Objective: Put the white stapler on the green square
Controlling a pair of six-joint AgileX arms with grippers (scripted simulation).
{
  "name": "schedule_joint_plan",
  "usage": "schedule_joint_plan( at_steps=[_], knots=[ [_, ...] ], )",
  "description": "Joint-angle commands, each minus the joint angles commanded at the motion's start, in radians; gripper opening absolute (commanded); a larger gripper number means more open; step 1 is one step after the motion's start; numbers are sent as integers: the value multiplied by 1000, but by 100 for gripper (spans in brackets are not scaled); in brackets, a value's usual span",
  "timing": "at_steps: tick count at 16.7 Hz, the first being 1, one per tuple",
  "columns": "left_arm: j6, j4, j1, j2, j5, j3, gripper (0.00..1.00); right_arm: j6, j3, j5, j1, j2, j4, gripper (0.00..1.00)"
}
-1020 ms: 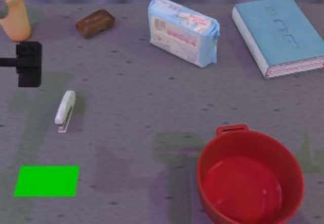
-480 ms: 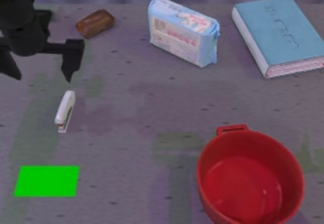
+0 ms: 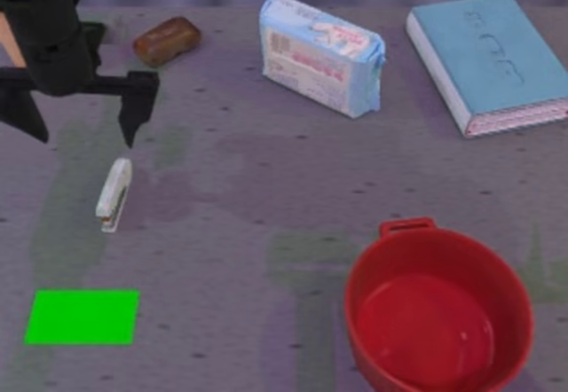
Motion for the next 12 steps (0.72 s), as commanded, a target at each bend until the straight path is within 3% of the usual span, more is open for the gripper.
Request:
schedule_joint_plan(
  at_steps=[4,12],
  knots=[
    [3,42,4,10,0,-34,100,0,0,0,0,0,0,100],
    [5,340,4,104,1,-235,100,0,0,0,0,0,0,100]
  ],
)
